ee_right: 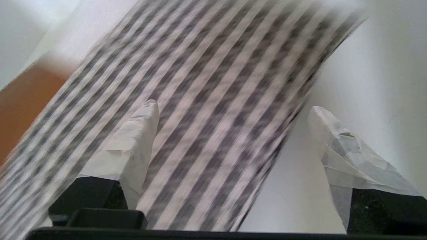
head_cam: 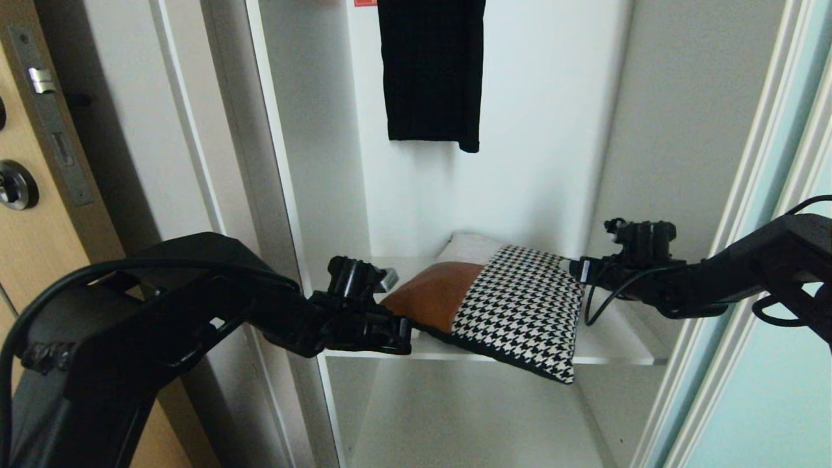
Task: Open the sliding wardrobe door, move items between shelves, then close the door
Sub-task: Place the pillow on the higher shelf
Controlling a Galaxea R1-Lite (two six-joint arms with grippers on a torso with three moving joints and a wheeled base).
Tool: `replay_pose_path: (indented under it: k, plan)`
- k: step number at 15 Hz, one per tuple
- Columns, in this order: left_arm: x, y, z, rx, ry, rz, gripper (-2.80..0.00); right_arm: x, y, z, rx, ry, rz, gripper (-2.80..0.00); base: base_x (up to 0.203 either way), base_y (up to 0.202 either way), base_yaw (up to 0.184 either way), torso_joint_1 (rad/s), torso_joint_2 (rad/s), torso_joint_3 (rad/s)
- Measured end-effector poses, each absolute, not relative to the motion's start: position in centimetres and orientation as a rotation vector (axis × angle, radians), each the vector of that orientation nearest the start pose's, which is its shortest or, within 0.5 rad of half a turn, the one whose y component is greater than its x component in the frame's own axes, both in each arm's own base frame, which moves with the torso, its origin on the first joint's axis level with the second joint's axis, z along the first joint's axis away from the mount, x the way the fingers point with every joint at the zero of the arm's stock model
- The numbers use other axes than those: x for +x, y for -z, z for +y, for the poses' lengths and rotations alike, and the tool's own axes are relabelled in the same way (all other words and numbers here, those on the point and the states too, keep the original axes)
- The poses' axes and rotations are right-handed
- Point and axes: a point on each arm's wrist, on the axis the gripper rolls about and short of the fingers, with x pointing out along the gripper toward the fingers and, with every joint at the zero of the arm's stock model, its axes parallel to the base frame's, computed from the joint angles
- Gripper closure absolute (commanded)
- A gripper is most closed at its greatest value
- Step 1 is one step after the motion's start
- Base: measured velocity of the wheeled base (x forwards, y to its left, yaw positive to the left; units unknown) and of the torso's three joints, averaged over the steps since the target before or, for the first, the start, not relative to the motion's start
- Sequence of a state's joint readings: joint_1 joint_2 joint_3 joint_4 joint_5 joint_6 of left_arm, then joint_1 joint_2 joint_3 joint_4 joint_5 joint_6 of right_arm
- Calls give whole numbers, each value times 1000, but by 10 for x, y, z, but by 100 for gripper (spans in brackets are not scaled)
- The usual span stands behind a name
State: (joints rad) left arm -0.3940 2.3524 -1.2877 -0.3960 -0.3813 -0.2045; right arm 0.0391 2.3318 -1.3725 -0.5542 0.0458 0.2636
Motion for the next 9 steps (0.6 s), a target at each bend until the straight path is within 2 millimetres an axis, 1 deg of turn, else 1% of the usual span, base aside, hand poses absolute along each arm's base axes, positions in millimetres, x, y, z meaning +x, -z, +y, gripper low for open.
replay_pose_path:
  k: [2, 3, 5, 7, 9]
  plan:
    - [409, -34, -173, -185, 665, 748, 0, 435, -85, 33, 320, -125, 492, -280, 0, 0, 0, 0, 0, 0]
    - [410, -33, -173, -181, 663, 750, 0, 420, -90, 37, 361, -183, 528, 0, 0, 0, 0, 0, 0, 0]
    - [412, -32, -171, -179, 661, 746, 0, 393, -94, 42, 431, -270, 610, 0, 0, 0, 0, 0, 0, 0]
    - [414, -30, -169, -177, 653, 741, 0, 369, -102, 43, 454, -318, 643, 0, 0, 0, 0, 0, 0, 0]
    - [415, -29, -170, -170, 651, 708, 0, 345, -111, 46, 472, -417, 681, 0, 0, 0, 0, 0, 0, 0]
